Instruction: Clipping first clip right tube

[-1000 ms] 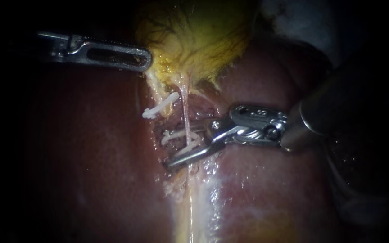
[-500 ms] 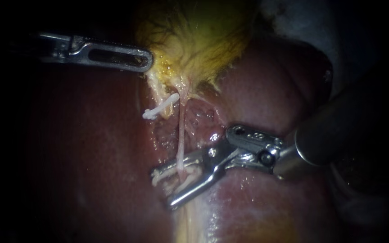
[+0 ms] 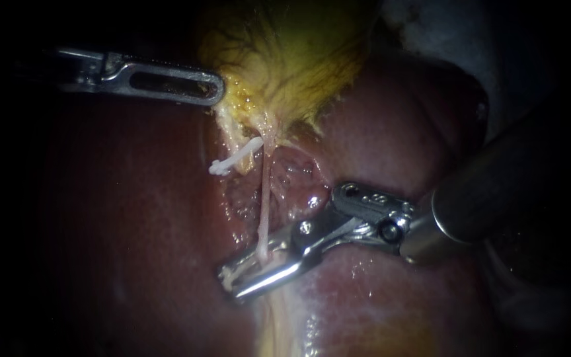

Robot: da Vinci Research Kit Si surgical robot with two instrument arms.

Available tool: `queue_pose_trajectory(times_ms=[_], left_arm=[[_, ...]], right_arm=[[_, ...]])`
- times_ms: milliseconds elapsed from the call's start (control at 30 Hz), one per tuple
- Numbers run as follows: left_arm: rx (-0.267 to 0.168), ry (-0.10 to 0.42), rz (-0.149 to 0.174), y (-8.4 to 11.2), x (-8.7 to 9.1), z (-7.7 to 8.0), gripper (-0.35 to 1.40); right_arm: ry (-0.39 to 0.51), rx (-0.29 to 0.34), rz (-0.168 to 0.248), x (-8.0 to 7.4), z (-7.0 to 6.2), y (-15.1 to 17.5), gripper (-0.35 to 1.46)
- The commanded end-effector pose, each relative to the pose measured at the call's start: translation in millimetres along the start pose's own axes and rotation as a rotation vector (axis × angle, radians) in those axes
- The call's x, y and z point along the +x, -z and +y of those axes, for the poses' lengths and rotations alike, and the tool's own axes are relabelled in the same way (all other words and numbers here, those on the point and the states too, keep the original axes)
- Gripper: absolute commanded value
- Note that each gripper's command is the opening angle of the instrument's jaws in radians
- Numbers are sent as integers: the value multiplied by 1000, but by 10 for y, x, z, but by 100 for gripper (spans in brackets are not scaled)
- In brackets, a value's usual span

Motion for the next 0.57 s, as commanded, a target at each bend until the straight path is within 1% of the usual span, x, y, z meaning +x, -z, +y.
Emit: queue_pose_trajectory(times_ms=[33,67,133,200,233,300,567], left_arm=[[0,1,0,0,0,0,-35],[0,1,0,0,0,1,-35],[0,1,0,-1,0,1,-35],[0,1,0,-1,0,1,-35],[0,1,0,-1,0,1,-35],[0,1,0,-1,0,1,-35],[0,1,0,-1,0,2,-35]], right_arm=[[-12,-4,5,0,2,-1,-35],[-12,-19,11,1,4,-1,-35],[-11,-22,12,1,8,1,-35],[-11,-32,-2,0,10,3,-35],[-10,-38,-13,0,10,4,-35],[-10,-43,-21,-1,11,6,-35],[-9,-42,-22,-3,10,6,-35]])
